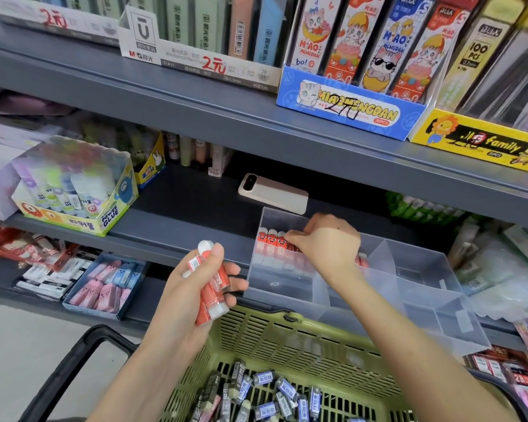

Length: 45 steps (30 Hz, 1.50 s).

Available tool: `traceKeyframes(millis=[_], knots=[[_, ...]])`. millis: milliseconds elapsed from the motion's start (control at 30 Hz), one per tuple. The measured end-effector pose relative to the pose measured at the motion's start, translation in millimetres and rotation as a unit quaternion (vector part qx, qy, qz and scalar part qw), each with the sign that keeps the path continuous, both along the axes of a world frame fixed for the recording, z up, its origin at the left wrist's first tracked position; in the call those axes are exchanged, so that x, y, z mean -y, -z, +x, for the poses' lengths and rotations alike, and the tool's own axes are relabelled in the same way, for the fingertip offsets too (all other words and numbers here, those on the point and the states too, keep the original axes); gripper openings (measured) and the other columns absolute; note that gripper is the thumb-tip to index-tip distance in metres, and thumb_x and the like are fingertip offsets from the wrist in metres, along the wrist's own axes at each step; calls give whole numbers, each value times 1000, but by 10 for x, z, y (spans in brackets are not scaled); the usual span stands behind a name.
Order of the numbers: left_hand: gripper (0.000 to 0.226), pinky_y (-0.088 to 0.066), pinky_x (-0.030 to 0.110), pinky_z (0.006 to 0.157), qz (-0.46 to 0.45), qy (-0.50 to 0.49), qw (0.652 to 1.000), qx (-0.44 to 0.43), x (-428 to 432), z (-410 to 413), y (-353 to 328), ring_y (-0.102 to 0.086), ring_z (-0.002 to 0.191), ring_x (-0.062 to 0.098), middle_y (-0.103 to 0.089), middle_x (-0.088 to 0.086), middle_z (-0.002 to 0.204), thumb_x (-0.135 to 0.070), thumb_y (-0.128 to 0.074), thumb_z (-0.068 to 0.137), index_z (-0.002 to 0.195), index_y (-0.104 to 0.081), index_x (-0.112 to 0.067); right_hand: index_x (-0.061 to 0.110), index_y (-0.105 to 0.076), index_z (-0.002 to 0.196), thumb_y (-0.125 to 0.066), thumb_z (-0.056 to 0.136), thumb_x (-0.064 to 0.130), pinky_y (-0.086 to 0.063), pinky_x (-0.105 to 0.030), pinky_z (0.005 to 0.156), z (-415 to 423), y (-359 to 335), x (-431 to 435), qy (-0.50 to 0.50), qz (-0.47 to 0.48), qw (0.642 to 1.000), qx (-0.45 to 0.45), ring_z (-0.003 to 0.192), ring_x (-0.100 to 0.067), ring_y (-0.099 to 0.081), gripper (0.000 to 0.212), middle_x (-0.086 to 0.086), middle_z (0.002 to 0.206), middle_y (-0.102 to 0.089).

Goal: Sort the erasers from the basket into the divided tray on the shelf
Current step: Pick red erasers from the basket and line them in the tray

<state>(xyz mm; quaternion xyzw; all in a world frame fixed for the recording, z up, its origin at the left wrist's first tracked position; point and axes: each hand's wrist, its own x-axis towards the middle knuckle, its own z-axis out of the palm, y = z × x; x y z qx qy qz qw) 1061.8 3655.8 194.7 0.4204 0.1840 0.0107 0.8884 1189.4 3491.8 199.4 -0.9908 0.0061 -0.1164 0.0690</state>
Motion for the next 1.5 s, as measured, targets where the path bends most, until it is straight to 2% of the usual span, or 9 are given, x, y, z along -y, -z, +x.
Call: traceKeyframes(millis=[200, 333, 433, 567, 733, 833, 1233, 1400, 1500], knots=[[33, -45, 21, 40, -1, 2, 1000, 0, -3, 8, -2, -66, 55, 19, -67, 7, 66, -33, -70, 63, 84, -58, -11, 20, -71, 80, -54, 85, 44, -39, -22, 61, 33, -12, 132, -65, -32, 992, -102, 85, -22, -62, 30, 0, 88, -68], [32, -45, 21, 40, -3, 1, 1000, 1, -9, -1, 0, -66, 56, 19, -67, 7, 67, -32, -70, 63, 84, -58, -11, 31, -64, 112, -51, 90, 38, -34, -33, 98, 99, -55, 179, -118, -48, 984, -123, 105, -20, -59, 26, 9, 111, -68], [32, -45, 21, 40, -2, 3, 1000, 1, -7, 0, 2, -67, 56, 19, -67, 7, 67, -32, -70, 63, 84, -58, -11, 32, -68, 103, -46, 90, 52, -37, -33, 93, 135, -77, 163, -108, -52, 983, -135, 101, -20, -61, 32, 9, 109, -68], [30, -45, 20, 40, 0, 8, 1000, 1, 2, 9, 12, -66, 56, 19, -67, 7, 67, -32, -69, 64, 83, -59, -12, 26, -73, 85, -55, 77, 64, -46, -23, 68, 148, -86, 43, -66, -37, 981, -180, 83, -17, -63, 43, 7, 91, -69], [35, -45, 20, 40, -4, 14, 1000, 6, 3, 5, 21, -67, 57, 19, -67, 7, 68, -34, -72, 61, 84, -58, -12, 31, -67, 104, -63, 79, 50, -48, -28, 86, 157, -107, 54, -40, 8, 975, -217, 103, -18, -60, 32, 9, 113, -64], [40, -45, 21, 40, -4, 17, 1000, 4, 2, 5, 19, -67, 58, 19, -67, 7, 69, -36, -74, 56, 85, -58, -12, 27, -70, 97, -59, 84, 42, -49, -36, 92, 154, -104, 68, -34, 76, 969, -231, 99, -22, -61, 23, 3, 105, -68], [40, -45, 21, 39, -1, 16, 1000, 8, 4, 7, 27, -67, 57, 19, -67, 7, 68, -37, -75, 55, 83, -58, -13, 27, -72, 92, -59, 83, 44, -42, -23, 68, 135, 13, 46, -41, -14, 984, -173, 86, -18, -63, 23, 4, 97, -70], [32, -43, 19, 38, -28, 28, 999, 15, 6, 8, 17, -67, 57, 20, -69, 10, 71, -33, -68, 66, 84, -59, -8, 28, -66, 107, -55, 86, 35, -40, -30, 88, 79, -62, 94, -45, -4, 981, -191, 104, -21, -59, 24, 3, 113, -66], [32, -40, 17, 36, -33, 68, 997, 26, -14, -9, 8, -65, 56, 20, -68, 12, 72, -33, -65, 72, 87, -61, -5, 33, -66, 106, -46, 90, 43, -26, -37, 94, -150, -152, 70, -73, -75, 994, -23, 106, -21, -54, 27, 7, 101, -70]])
